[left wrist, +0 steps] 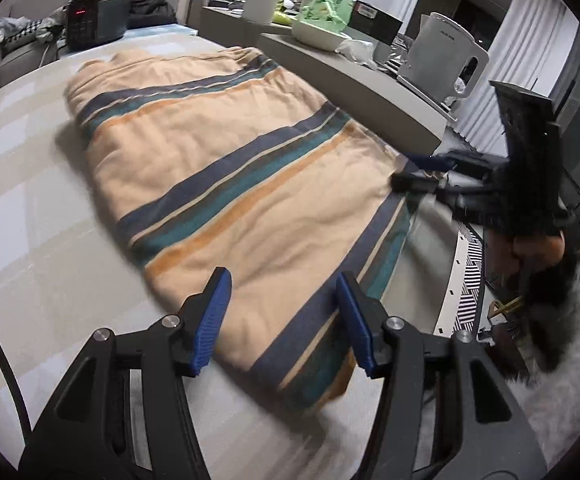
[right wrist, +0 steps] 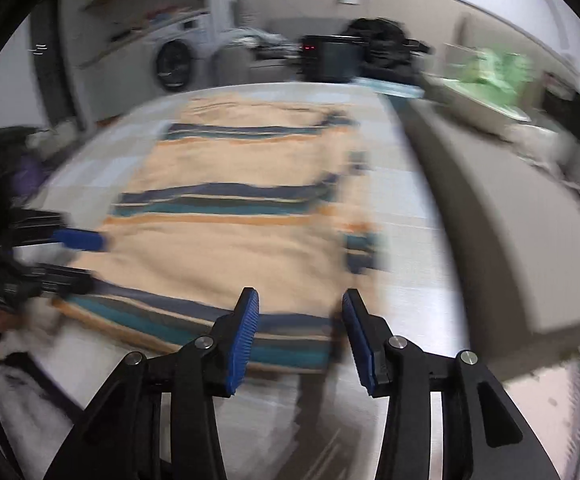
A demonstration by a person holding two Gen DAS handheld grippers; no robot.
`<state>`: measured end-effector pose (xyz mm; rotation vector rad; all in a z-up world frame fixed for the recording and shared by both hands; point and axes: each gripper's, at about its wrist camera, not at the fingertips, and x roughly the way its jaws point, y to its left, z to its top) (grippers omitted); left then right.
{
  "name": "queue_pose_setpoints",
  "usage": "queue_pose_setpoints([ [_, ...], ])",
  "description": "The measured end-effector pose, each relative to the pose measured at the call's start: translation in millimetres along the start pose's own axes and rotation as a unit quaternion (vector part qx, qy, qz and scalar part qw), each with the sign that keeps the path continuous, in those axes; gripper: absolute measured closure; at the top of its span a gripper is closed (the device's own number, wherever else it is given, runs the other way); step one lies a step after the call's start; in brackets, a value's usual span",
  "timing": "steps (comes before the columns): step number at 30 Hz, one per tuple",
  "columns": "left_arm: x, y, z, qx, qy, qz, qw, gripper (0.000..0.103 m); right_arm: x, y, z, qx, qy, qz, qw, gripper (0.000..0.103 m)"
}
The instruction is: Fold small clothes
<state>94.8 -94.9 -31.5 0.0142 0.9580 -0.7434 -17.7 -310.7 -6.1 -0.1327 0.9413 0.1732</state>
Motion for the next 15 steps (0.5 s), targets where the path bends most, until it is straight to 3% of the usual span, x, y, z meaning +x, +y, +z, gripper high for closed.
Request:
queue_pose_setpoints([
  [4, -18.3, 15.3, 5.3, -0.03, -0.012, 0.002, 0.9995, 0.051, -14.9, -16.5, 16.2, 0.032, -0.031, 0.002, 0.999, 0.058],
  [8, -17.5, 40.9, 46.2, -0.053, -0.047, 0.049, 0.9963, 0.049, 8.2, 4.3, 69.9, 0.036, -0.055, 0.023, 0.998, 0.058],
  [12, 7.2, 64.1, 92.2, -0.063, -0.057, 0.043, 0.9954, 0.049, 54.2, 32.9, 120.0, 0.024, -0.039, 0.052, 0.998, 0.058],
  [15, 32.2, 83.6, 113.9, -0.064, -0.041, 0.045, 0.9961, 0.049, 96.2, 44.6, 140.8, 0.023, 0.011, 0.067, 0.997, 0.058],
])
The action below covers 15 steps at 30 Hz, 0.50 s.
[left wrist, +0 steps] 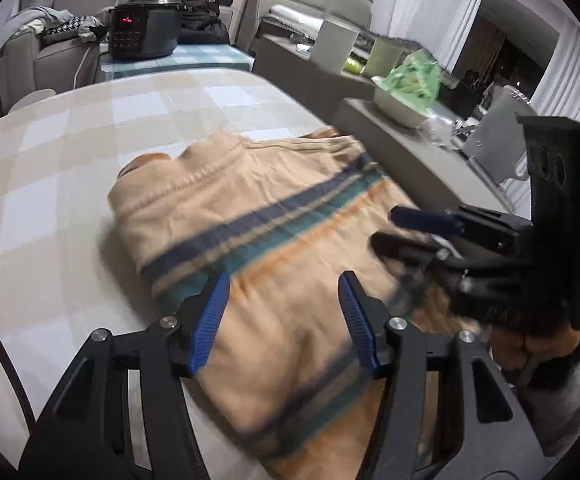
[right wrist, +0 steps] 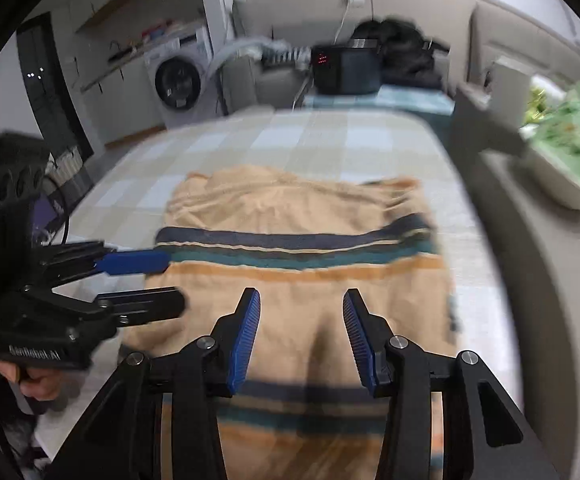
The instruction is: Fold small clothes
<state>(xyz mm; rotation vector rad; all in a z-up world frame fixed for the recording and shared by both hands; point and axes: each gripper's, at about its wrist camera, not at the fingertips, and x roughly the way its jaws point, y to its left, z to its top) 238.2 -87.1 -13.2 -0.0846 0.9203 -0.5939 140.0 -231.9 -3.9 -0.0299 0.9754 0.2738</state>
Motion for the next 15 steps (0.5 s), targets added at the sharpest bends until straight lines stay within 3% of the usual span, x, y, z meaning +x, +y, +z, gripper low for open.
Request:
queue_pose_setpoints([
  [2, 17.8, 17.9, 5.2, -0.017, 0.022, 0.0, 0.9996, 0.05, 22.9, -0.7, 4.7, -0.012, 0.035, -0.007, 0.999, 0.059],
  [4, 16.9, 29.3, 3.0, -0.02, 0.015, -0.025, 0.9994, 0.05, 28.0, -10.6, 3.5, -0.026, 0.041, -0.033, 0.998, 0.059],
  [5, 13.1, 32.8, -0.1, -0.014, 0.015, -0.019, 0.9996, 0.05, 27.1, -17.9, 2.6, -0.023, 0.039, -0.053, 0.998, 0.059],
  [6, 11.8, 35.0, -1.4, -0.011, 0.016, -0.006, 0.9998, 0.05, 23.9, -27.1, 1.2, -0.014, 0.038, -0.062, 0.997, 0.067],
  [9, 1.5, 41.5, -2.4, -0.02, 0.021, 0.006, 0.9996, 0.05, 12.2, -37.0, 2.9, 0.0, 0.033, -0.045, 0.998, 0.068],
  [12, -9.7, 36.4, 10.0, -0.01, -0.001, 0.002, 1.0, 0.049, 3.2, -17.5, 16.5, -0.02, 0.004, -0.016, 1.0, 0.065],
  [15, 3.9, 32.7, 28.9, 0.003, -0.002, 0.004, 1.0, 0.049, 21.8, -0.4, 42.0, -0.032, -0.004, 0.0, 0.999, 0.063],
])
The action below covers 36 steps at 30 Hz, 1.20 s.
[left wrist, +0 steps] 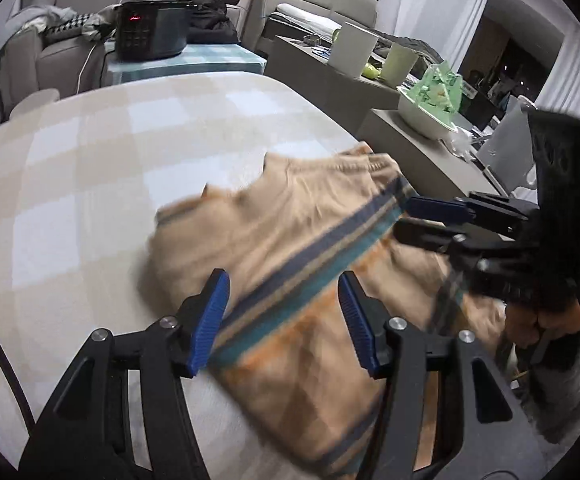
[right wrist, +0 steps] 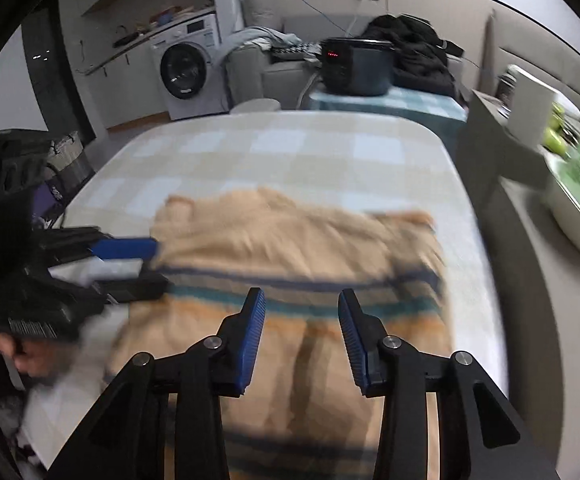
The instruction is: Fold small clothes
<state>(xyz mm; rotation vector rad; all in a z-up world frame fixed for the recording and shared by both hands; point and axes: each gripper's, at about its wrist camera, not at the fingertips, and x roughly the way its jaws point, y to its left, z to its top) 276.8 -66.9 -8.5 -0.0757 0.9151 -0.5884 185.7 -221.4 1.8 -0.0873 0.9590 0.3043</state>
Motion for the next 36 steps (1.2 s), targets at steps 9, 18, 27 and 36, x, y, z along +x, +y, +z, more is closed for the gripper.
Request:
queue_pose_setpoints([
  [9, 21.6, 47.3, 9.6, -0.044, 0.015, -0.035, 0.9983, 0.055, 44.5, -44.5, 10.1, 0.04, 0.049, -0.043, 0.997, 0.066],
  [18, -18.9, 53.9, -22.6, -0.118, 0.028, -0.016, 0.9924, 0.055, -24.3, -91.8, -40.5, 0.103, 0.045, -0.003, 0.994, 0.056],
  [27, -1.7, 42.8, -49.2, -0.179, 0.047, -0.073, 0.98, 0.064, -3.1, -101.3, -64.4, 0.144, 0.079, 0.08, 0.983, 0.08],
  [36, -8.6, 69.7, -37.5, -0.185, 0.018, -0.021, 0.9823, 0.075, 26.1, -55.2, -36.6, 0.165, 0.073, 0.086, 0.98, 0.082],
])
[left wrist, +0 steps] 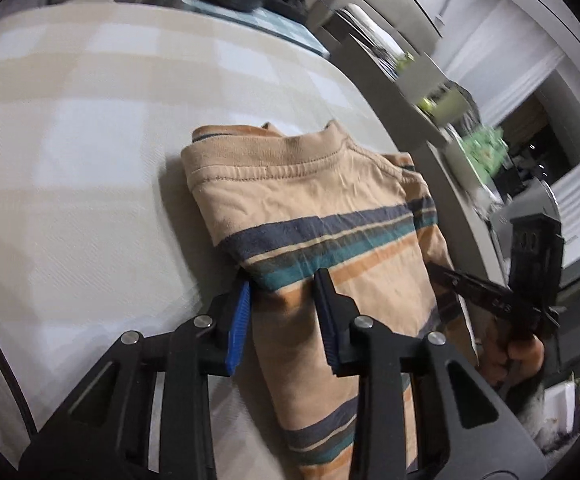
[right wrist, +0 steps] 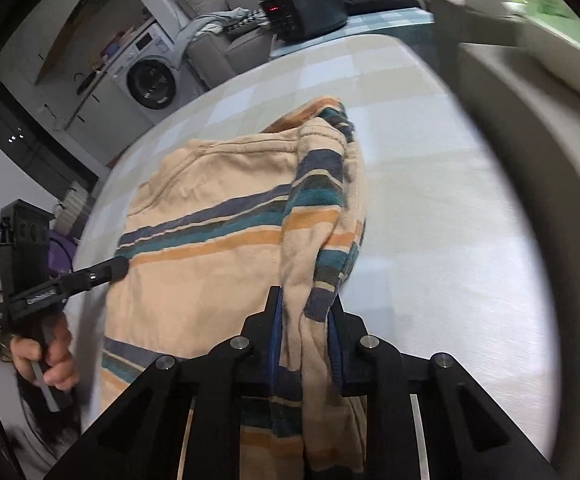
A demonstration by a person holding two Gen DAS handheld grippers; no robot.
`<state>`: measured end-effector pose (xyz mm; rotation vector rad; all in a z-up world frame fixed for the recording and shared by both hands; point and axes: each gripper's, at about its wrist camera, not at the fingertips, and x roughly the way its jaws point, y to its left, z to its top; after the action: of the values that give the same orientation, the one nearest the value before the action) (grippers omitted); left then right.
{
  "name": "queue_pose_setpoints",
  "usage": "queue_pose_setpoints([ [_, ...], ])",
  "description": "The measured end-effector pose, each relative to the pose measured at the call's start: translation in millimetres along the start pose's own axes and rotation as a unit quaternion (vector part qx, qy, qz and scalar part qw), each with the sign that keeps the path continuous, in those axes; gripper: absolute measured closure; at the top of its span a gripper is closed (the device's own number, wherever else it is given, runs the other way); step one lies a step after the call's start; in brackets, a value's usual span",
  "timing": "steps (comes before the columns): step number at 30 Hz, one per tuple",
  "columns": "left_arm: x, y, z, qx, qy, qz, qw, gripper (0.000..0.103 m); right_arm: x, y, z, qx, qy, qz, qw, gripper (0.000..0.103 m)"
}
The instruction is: Fold small clothes
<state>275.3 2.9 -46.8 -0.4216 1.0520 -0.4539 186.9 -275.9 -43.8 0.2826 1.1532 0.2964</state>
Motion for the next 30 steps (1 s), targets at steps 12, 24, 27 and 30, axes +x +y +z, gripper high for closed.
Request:
queue_pose_setpoints([
  [12, -24.4, 91.5, 61.0, -0.033, -0.054, 0.075, 0.9952, 0.075, 75.0, 77.1, 61.5, 0.007, -0.023, 0.012, 1.0, 0.082],
  [24, -67.5, 93.8, 16.2, -0.042, -0.059, 0.085, 0.9937, 0.073, 58.7, 67.1, 50.5, -0.015, -0.026, 0.013, 0.999, 0.078],
  [27, -59.8, 93.1, 7.0, -0.046, -0.049, 0.085, 0.9942, 0.073, 55.7, 56.2, 42.6, 0.009, -0.017, 0.031, 0.999, 0.078],
  [30, -55.5, 90.6, 10.1, -0.042, -0.055, 0.076, 0.9947, 0.073, 53.0, 56.8, 35.5, 0.013, -0.025, 0.038, 0.999, 0.085],
])
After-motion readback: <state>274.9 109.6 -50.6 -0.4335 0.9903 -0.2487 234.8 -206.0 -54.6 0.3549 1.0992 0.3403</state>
